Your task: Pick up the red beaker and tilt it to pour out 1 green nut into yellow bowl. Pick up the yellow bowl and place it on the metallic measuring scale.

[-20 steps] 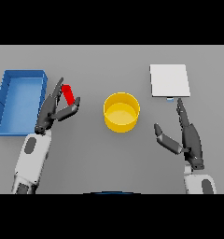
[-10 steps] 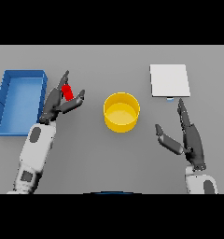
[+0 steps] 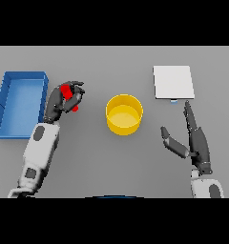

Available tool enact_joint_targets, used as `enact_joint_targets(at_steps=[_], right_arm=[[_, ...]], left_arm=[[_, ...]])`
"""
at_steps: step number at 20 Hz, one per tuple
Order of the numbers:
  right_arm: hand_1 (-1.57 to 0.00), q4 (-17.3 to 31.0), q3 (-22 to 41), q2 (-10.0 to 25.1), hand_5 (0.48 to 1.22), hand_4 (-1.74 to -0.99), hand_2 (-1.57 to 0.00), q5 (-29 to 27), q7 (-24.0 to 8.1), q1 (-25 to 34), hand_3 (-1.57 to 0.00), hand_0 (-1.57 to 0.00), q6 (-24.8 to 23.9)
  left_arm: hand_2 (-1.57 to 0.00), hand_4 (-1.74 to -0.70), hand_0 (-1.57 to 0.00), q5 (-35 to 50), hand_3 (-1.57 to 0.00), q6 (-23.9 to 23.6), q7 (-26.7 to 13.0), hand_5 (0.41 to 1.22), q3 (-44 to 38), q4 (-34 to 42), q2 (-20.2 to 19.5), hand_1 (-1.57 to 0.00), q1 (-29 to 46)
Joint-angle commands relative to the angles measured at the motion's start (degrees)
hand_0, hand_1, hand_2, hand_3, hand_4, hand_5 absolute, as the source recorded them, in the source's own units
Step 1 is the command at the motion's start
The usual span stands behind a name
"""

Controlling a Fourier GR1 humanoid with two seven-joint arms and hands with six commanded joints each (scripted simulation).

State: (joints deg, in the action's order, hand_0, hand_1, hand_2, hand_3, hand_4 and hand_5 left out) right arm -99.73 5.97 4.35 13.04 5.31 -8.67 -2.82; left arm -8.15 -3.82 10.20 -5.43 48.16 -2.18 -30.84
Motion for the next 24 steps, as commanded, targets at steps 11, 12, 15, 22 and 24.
enact_joint_targets(at_steps=[11, 12, 15, 22, 24], right_arm=[[0.00, 0.56, -0.19, -0.29, 0.646, -1.258, 0.00, 0.03, 0.30, -0.32, 0.00, 0.00, -0.36], [0.00, 0.46, -0.22, -0.08, 0.646, -1.258, 0.00, 0.00, 0.57, -0.79, 0.00, 0.00, -0.21], [0.00, 0.55, 0.13, -0.12, 0.652, -1.263, 0.00, 0.69, 0.69, 0.10, 0.00, 0.00, -0.41], [0.00, -1.01, 0.88, 0.26, 0.674, -1.256, 0.00, 2.36, 1.57, -1.52, 0.00, 0.00, -0.79], [0.00, -0.84, 0.78, 0.36, 0.678, -1.256, 0.00, 2.13, 0.30, -1.46, 0.00, 0.00, -0.51]], left_arm=[[-1.51, -1.66, -1.51, 2.16, -1.49, -2.17, 0.93, 1.128, 1.14, 2.58, 0.97, -1.51, -1.25], [-1.52, -1.68, -1.52, 2.81, -1.51, -2.34, 0.77, 1.122, 1.16, 3.76, 0.83, -1.52, -0.97], [-1.55, -1.71, -1.55, 2.22, -1.54, -2.95, -0.85, 1.114, 3.43, 7.69, -0.02, -1.55, -0.76], [-1.56, -1.73, -1.56, -7.23, -1.56, -0.50, -11.46, 1.122, 14.97, 14.05, -6.41, -1.56, -3.10], [-1.56, -1.73, -1.56, -8.76, -1.56, -0.34, -13.32, 1.112, 17.40, 15.20, -6.83, -1.56, -3.07]])
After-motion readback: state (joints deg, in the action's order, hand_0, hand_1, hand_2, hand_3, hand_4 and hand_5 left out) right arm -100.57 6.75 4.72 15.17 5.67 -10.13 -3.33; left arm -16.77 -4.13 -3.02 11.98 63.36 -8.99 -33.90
